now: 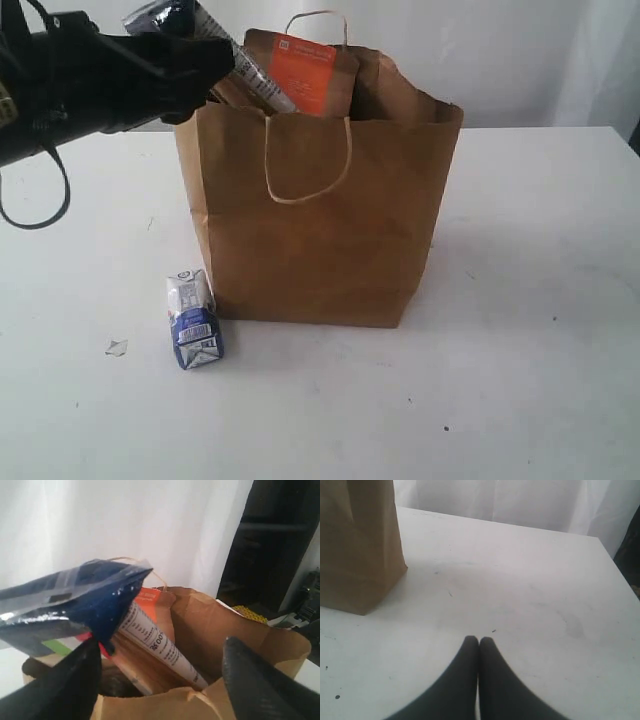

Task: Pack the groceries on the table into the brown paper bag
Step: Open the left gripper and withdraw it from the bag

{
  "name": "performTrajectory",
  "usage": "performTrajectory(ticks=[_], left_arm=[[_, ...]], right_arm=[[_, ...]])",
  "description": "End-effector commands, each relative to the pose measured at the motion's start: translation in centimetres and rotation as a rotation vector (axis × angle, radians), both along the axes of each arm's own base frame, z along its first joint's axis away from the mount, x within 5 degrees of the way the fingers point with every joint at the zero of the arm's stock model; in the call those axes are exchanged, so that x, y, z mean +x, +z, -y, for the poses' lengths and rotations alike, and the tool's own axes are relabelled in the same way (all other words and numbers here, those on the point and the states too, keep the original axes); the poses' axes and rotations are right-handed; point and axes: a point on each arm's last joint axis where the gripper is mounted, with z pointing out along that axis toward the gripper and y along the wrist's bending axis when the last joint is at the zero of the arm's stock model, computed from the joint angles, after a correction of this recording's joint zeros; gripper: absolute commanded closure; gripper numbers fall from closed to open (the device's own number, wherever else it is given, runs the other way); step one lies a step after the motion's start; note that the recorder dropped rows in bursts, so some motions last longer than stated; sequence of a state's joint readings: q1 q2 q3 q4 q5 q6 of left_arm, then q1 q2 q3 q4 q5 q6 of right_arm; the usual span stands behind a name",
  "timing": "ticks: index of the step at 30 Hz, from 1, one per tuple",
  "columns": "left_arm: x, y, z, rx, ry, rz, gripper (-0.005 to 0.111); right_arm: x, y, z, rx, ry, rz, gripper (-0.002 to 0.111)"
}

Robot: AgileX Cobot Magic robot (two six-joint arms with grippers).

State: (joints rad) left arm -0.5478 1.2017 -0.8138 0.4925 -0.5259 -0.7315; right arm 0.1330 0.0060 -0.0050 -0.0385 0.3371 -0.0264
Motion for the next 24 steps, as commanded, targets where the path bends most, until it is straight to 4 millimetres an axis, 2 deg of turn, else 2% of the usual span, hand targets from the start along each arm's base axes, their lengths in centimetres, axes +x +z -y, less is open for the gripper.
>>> performTrajectory(ticks=[1,5,10,15,18,24], left_arm=[[-2.2,1.7,-1.7,0.084,0.049,0.024,0.037],[-3.8,2.7,-2.9,0.074,0.068,0.048,0.037],[-4.4,2.9,-3.5,0.087,0.092,0.030,0.037],[-5.7,3.1,-5.1,0.131,0.160,-0.039,0.037],[-6.7,2.0,-6.1,0.125,0.202,-0.142,0.037],[-7.8,-3.0,-6.6,0.093,0.209,-0.366,0.037]], right_arm=[[0.0,-0.1,0.0,0.005,-0.005,0.003,0.108],[0.0,-0.1,0.0,0.005,-0.005,0.003,0.108],[0.0,-0.1,0.0,0.005,-0.005,0.003,0.108],[0.0,-0.1,0.0,0.005,-0.005,0.003,0.108],[0.0,-0.1,0.0,0.005,-0.005,0.003,0.108],[0.0,-0.1,0.0,0.005,-0.005,0.003,0.108]])
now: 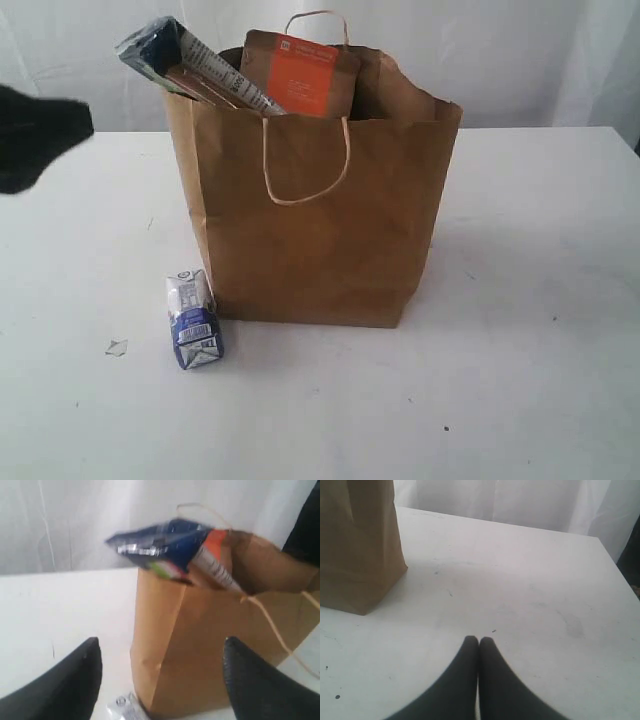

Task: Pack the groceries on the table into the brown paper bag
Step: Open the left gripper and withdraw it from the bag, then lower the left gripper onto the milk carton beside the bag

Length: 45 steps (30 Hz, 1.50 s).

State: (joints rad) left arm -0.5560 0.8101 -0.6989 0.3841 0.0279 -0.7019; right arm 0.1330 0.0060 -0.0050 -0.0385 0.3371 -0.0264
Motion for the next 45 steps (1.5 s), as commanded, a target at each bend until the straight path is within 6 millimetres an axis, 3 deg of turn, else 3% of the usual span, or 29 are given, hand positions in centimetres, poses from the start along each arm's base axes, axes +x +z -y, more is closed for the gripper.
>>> performTrajectory(ticks=[1,15,22,28,35,45], left_arm=[[-0.3,-3.9,0.0,-0.009,0.018,-0.171,0.037],[3.9,-10.9,3.0,0.080,0.029,-0.431,0.035],[5.9,-12.2,6.7,0.164,-0.029,-0.522,0.035],[7.5,-13.9,8.4,0.192,-0.008,-0.627,0.035],[8.6,-15.4,9.3,0.209,0.014,-0.694,0.035],[8.9,-15.7,9.5,0.224,0.020,-0.712,0.035]], right_arm=[[0.0,-0.1,0.0,0.005,-0.005,0.003,0.108],[0.0,-0.1,0.0,0.005,-0.005,0.003,0.108],[0.0,-0.1,0.0,0.005,-0.005,0.003,0.108],[0.0,-0.1,0.0,0.005,-0.005,0.003,0.108],[0.0,-0.1,0.0,0.005,-0.005,0.003,0.108],[0.0,-0.1,0.0,0.005,-0.005,0.003,0.108]])
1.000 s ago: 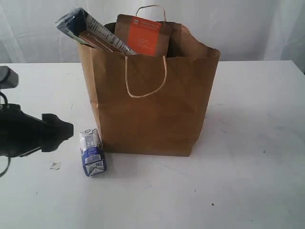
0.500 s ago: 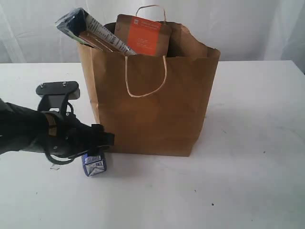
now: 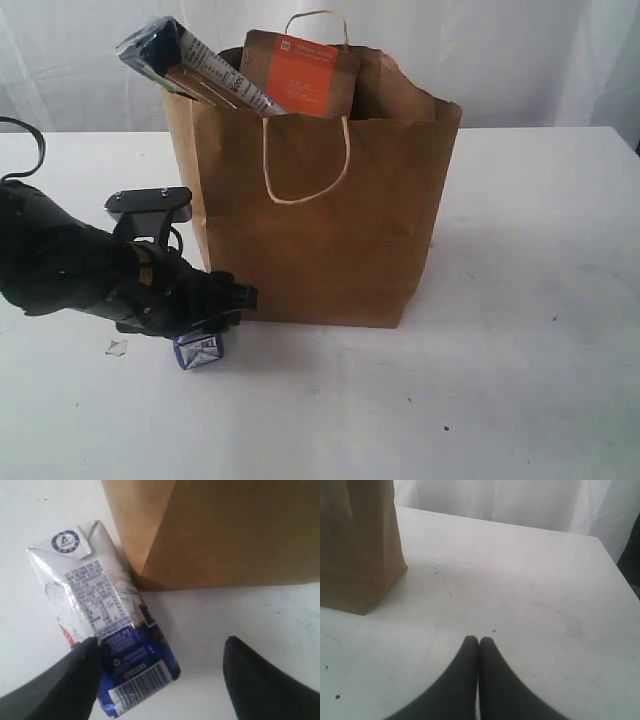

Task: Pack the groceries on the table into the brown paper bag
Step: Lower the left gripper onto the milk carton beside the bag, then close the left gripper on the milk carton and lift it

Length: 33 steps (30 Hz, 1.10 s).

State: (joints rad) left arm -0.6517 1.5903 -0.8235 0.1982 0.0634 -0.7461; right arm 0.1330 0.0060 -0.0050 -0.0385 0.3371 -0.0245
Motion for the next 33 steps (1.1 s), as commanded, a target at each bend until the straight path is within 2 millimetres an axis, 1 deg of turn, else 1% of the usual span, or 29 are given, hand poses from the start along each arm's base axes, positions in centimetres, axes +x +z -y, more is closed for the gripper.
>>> performTrajectory(ticks=[1,11,19,26,33], left_arm=[[-0.3,-0.1,0.0,0.015,0.008,-0.033,0.035],[-0.5,-0.2,-0.1,0.032,0.010,-0.051,0.035],[-0.4,-1.0,-0.1,0.049,0.011,-0.073,0.035],[-0.3,-1.0,0.0,0.050,0.011,-0.075,0.035],[-0.9,-2.0,-0.7,0.068,0.017,-0.100,0.035]], right_arm=[[0.0,-0.1,0.0,0.004,-0.005,0.003,0.108],[0.0,-0.1,0.0,0.004,-0.005,0.003,0.108],[0.0,-0.1,0.0,0.004,-0.005,0.003,0.108],[0.0,-0.1,0.0,0.004,-0.005,0.003,0.108],[0.0,-0.1,0.0,0.004,-0.005,0.003,0.108]])
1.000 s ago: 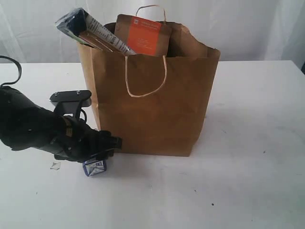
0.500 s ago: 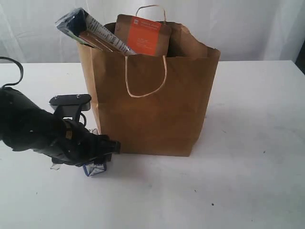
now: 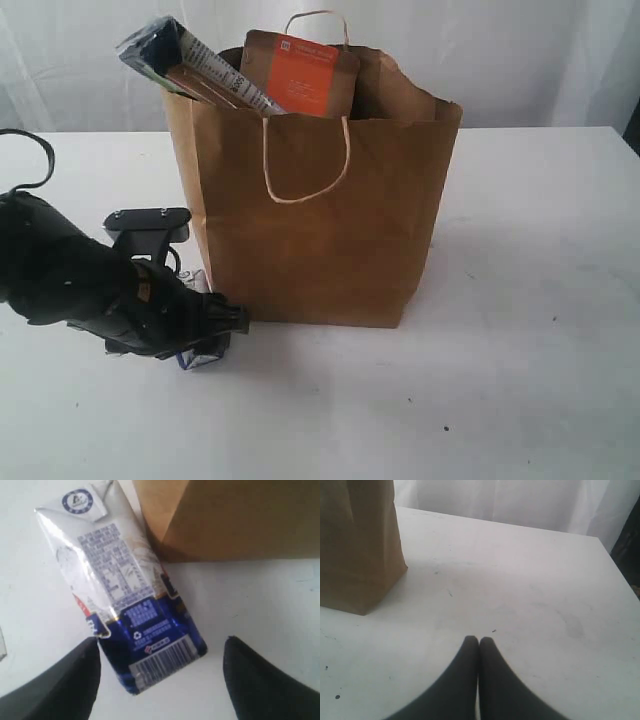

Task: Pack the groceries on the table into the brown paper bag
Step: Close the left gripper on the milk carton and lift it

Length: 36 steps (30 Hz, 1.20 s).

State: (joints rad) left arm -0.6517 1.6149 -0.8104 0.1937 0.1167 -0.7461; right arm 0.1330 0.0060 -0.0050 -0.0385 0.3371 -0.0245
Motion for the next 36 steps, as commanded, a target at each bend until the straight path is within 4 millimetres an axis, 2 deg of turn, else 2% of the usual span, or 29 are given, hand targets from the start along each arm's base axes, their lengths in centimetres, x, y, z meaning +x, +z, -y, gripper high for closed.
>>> performTrajectory(ticks=[1,18,23,26,29,30,32,36], left_arm=[[-0.4,-0.7,-0.4,0.012,0.012,-0.028,0.035],[0.1,-0.4,-0.3,-0.033,0.020,0.019,0.035],[0.3,-1.5,-0.1,-0.013,0.020,-0.008,0.036],[0.2,-1.8,-0.2,-0.001,0.021,-0.022,0.044],[0.0,-1.9,-0.4,0.022,0.024,-0.048,0.062],[-0.3,-1.7,-0.7,0.044,0.027,-0.071,0.074],[-1.1,-1.5,-1.3,0.068,0.028,-0.093,0.082],[-3.5,-1.4,-3.2,0.099,0.011,-0.112,0.082]], right_arm=[[0.0,-0.1,0.0,0.004,-0.005,0.003,0.108],[0.0,-0.1,0.0,0.004,-0.005,0.003,0.108],[0.0,-0.1,0.0,0.004,-0.005,0.003,0.108],[0.0,-0.1,0.0,0.004,-0.005,0.003,0.108],[0.0,-0.1,0.0,0.004,-0.005,0.003,0.108],[0.0,-0.1,0.0,0.004,-0.005,0.003,0.108],[0.0,-0.1,0.0,0.004,-0.005,0.003,0.108],[0.0,-0.1,0.0,0.004,-0.005,0.003,0.108]])
